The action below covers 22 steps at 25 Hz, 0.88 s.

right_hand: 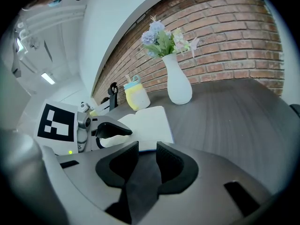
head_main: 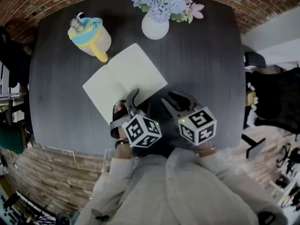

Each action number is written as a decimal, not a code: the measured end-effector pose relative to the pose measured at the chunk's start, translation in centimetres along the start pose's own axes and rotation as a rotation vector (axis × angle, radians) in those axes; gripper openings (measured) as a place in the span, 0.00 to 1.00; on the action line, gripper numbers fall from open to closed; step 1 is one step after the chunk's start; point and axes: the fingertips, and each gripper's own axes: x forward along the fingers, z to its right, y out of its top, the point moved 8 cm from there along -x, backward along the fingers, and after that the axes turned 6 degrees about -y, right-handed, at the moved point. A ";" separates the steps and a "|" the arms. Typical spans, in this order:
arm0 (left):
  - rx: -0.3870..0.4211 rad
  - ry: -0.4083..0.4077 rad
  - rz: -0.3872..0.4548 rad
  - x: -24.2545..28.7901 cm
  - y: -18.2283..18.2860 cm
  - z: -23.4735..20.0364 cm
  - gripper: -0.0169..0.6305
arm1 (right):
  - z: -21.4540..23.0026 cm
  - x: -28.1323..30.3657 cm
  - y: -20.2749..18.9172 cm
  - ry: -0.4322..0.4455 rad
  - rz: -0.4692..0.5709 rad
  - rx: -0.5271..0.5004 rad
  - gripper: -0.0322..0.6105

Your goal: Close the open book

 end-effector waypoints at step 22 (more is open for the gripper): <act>0.021 0.049 0.066 -1.6 -0.1 1.7 0.13 | 1.6 0.9 -0.3 -0.030 -0.015 0.132 0.23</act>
